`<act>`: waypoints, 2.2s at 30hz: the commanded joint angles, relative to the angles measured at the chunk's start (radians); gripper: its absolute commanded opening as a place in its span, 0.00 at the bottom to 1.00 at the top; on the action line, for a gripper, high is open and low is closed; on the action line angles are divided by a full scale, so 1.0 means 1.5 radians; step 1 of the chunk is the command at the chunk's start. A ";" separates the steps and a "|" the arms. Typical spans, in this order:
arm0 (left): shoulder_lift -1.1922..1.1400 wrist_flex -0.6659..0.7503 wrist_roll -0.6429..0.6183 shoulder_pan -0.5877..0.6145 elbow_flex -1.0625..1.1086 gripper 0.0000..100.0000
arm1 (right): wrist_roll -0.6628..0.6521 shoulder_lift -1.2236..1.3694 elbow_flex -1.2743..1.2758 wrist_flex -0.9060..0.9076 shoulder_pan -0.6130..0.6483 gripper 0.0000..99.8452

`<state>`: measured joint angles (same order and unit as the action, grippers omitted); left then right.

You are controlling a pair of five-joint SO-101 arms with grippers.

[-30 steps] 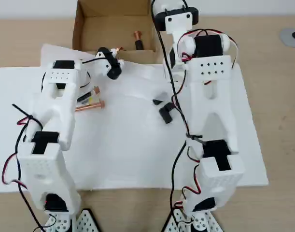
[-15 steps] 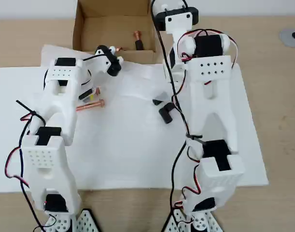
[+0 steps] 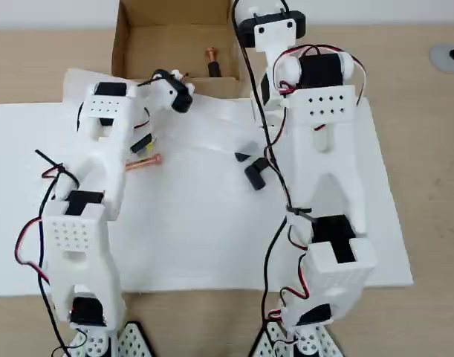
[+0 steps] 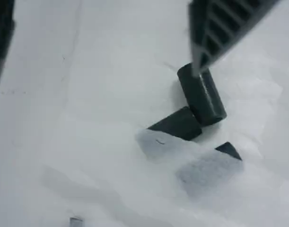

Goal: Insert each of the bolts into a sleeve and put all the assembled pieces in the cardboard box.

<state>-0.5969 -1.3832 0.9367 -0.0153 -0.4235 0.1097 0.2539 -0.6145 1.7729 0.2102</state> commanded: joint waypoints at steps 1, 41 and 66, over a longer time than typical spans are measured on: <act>0.013 -0.070 -0.084 0.007 -0.161 0.01 | 0.005 -0.047 0.023 0.010 0.013 0.30; 0.913 0.050 -0.378 0.071 0.482 0.01 | -0.224 0.076 0.330 -0.123 0.120 0.30; 1.185 0.072 -0.349 0.072 0.634 0.01 | -0.253 0.176 0.293 -0.098 0.119 0.08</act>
<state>1.1676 -1.2927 0.4074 0.0783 0.5340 -0.2570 0.5163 -0.1542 1.5950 0.3744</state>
